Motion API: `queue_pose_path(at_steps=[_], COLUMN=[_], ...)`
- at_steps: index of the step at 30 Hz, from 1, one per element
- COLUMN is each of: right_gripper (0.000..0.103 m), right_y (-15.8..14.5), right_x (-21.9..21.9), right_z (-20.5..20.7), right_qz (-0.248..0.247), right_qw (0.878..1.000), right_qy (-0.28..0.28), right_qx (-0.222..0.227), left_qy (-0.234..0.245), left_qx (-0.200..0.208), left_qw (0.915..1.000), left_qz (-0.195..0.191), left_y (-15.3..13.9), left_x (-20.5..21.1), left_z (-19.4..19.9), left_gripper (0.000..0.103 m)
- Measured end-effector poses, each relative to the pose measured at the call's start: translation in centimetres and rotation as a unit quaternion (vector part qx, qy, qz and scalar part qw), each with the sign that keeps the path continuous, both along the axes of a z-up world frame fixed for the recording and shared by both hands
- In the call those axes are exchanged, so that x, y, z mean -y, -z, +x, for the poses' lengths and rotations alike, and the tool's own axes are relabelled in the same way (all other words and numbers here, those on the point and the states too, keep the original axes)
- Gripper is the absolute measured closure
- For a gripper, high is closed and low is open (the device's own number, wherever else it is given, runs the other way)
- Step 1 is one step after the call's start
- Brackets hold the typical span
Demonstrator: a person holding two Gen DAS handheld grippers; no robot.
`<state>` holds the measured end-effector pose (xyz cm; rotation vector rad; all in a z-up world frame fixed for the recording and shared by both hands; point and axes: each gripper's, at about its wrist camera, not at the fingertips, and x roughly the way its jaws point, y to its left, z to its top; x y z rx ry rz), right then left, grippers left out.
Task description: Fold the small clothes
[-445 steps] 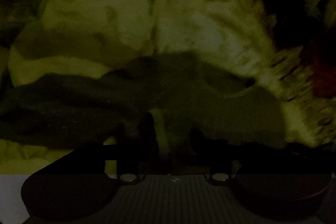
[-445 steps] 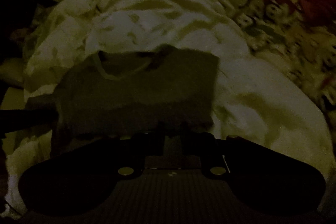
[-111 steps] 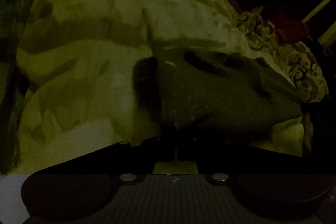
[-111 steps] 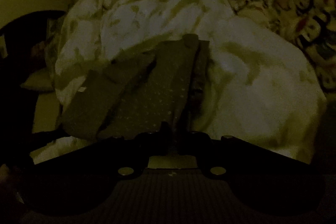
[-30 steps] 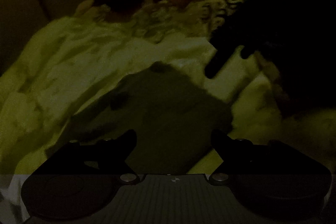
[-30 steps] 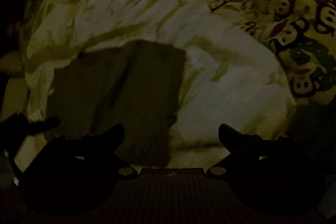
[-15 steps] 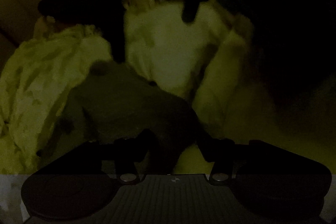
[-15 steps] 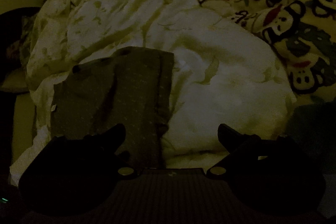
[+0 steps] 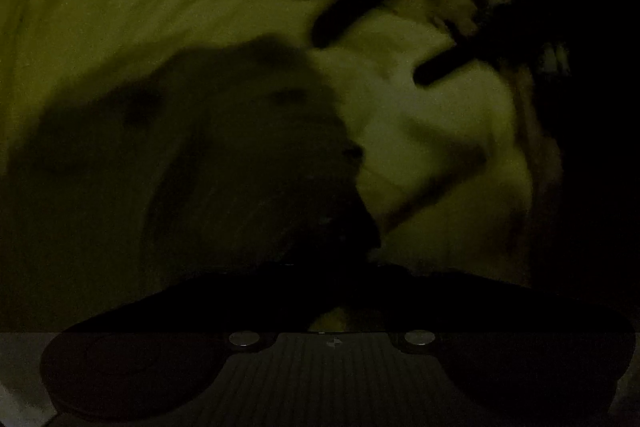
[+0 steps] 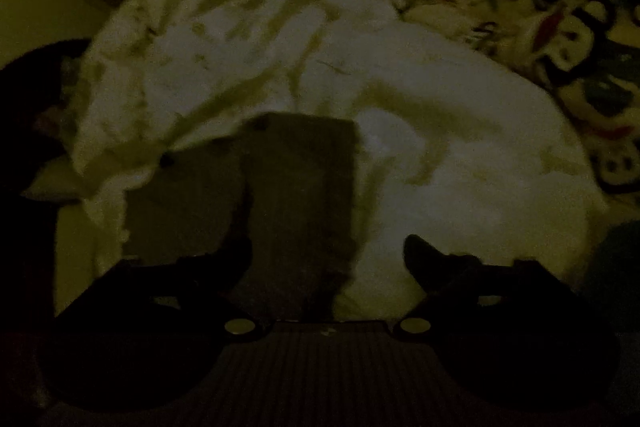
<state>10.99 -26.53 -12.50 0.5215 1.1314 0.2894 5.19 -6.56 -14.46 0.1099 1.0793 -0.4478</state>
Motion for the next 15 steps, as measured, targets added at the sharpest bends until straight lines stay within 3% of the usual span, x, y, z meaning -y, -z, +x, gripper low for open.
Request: queue_pose_path(at_steps=[2,6,8,14,15], right_gripper=[0.024,0.029,0.036,0.042,0.052], right_y=[0.1,1.7,2.8,5.1,5.3], right_x=[-0.4,-1.3,-1.7,-2.6,-2.6], right_z=[0.7,2.6,3.4,4.1,4.1], right_qz=[0.010,0.029,0.026,0.004,0.004], right_qw=[1.000,0.999,0.998,0.997,0.997], right_qy=[0.012,0.041,0.048,0.057,0.056], right_qx=[0.003,-0.017,-0.030,-0.045,-0.049], left_qy=[-0.050,-0.081,-0.087,-0.096,-0.096], left_qx=[-0.030,-0.043,-0.044,-0.051,-0.051], left_qw=[0.9973,0.9935,0.9925,0.9906,0.9905], left_qz=[-0.044,-0.067,-0.073,-0.083,-0.084], left_y=[-0.1,-0.1,-0.2,0.0,0.2], left_x=[-1.7,-2.4,-2.7,-2.9,-2.7], left_z=[0.6,0.4,0.4,0.3,0.3], left_gripper=[0.030,0.030,0.030,0.031,0.031])
